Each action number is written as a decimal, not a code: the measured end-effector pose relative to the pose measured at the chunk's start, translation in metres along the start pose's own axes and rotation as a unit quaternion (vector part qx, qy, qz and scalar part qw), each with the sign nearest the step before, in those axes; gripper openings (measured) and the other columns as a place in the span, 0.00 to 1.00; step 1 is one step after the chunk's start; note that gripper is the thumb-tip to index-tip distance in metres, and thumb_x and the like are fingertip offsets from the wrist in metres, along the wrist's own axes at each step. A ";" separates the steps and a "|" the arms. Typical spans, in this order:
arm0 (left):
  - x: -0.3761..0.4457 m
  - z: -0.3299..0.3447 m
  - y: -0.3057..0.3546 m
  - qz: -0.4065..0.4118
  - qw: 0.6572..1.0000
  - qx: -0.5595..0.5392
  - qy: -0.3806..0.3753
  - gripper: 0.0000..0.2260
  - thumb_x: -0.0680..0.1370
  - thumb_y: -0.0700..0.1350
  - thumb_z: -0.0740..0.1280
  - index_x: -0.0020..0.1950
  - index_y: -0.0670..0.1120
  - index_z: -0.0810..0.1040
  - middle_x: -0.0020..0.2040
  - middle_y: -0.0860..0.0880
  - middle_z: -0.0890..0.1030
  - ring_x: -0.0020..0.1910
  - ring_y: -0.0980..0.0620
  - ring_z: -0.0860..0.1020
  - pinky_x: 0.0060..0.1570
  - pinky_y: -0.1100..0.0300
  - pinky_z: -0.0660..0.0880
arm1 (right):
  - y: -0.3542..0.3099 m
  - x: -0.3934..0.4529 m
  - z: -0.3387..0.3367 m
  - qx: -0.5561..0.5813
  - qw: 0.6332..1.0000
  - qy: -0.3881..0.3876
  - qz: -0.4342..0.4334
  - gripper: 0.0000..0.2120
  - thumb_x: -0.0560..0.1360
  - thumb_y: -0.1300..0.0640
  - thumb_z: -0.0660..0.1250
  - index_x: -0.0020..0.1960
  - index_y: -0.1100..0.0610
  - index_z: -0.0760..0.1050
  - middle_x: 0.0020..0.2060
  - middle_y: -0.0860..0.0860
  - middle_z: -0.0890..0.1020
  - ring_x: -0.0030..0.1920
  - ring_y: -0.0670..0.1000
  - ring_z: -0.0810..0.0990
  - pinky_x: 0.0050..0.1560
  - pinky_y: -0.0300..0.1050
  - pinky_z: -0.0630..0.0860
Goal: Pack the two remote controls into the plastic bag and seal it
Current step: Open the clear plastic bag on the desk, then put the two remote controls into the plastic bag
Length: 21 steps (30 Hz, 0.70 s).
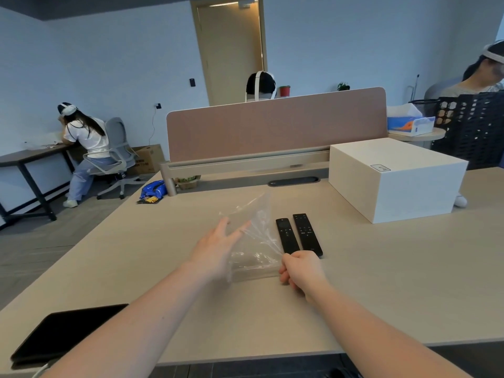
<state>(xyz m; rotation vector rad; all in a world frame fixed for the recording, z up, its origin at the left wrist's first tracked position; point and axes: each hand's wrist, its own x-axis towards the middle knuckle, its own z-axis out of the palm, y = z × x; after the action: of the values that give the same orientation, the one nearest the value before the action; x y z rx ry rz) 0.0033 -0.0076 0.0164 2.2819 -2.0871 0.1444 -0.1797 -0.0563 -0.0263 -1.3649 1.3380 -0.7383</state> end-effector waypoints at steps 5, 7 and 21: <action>0.005 -0.005 -0.005 -0.040 0.992 -0.103 0.052 0.23 0.75 0.41 0.63 0.68 0.55 0.63 0.50 0.42 0.81 0.50 0.40 0.78 0.48 0.52 0.77 | -0.003 0.001 -0.003 -0.031 0.999 -0.027 0.022 0.14 0.71 0.62 0.57 0.29 0.60 0.73 0.23 0.56 0.78 0.17 0.50 0.63 0.22 0.30 0.60; 0.004 -0.005 -0.010 -0.015 0.994 -0.096 0.059 0.22 0.76 0.38 0.63 0.68 0.53 0.66 0.57 0.44 0.78 0.56 0.42 0.76 0.52 0.54 0.74 | -0.002 0.003 -0.003 -0.025 0.999 -0.024 0.028 0.13 0.71 0.62 0.57 0.29 0.60 0.73 0.22 0.56 0.77 0.18 0.51 0.63 0.23 0.32 0.59; -0.011 -0.003 -0.015 0.062 0.982 -0.121 0.133 0.05 0.76 0.41 0.66 0.46 0.44 0.69 0.48 0.48 0.73 0.41 0.45 0.73 0.36 0.59 0.64 | 0.002 0.003 0.008 -0.296 0.938 0.119 -0.133 0.17 0.76 0.47 0.64 0.52 0.61 0.70 0.49 0.56 0.76 0.48 0.57 0.79 0.39 0.43 0.70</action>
<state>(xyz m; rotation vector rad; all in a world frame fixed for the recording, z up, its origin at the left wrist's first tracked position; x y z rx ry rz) 0.0169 0.0046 0.0183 1.8820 -1.9870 0.1784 -0.1727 -0.0564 -0.0312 -2.0151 1.6700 -0.7238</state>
